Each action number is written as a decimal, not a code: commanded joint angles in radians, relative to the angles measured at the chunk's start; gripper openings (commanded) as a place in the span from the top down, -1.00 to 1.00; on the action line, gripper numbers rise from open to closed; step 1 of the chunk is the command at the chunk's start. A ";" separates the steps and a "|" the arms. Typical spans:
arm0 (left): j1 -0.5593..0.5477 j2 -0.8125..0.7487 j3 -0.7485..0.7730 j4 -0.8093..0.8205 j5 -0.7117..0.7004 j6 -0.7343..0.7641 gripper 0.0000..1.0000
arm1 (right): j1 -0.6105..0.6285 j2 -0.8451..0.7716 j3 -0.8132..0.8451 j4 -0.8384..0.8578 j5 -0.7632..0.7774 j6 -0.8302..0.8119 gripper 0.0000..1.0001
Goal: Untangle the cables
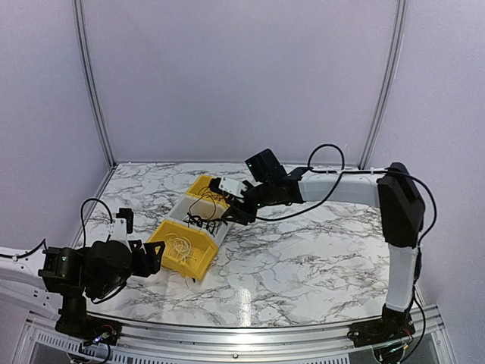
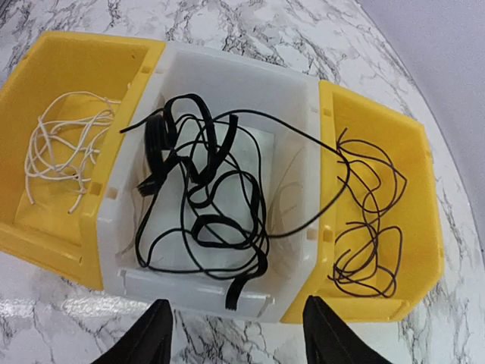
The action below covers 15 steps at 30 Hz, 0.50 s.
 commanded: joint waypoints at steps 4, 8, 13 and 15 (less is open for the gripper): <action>0.043 0.078 0.032 0.067 -0.005 0.053 -0.71 | -0.046 -0.336 -0.235 -0.026 0.056 -0.074 -0.34; 0.114 0.185 0.083 0.100 0.066 0.098 -0.79 | -0.095 -0.459 -0.312 -0.017 0.018 -0.016 -0.37; 0.193 0.329 0.237 0.079 0.111 0.169 -0.98 | -0.248 -0.594 -0.335 -0.028 -0.058 0.121 -0.40; 0.232 0.360 0.299 0.033 0.127 0.190 -0.98 | -0.317 -0.655 -0.340 -0.010 -0.003 0.218 -0.41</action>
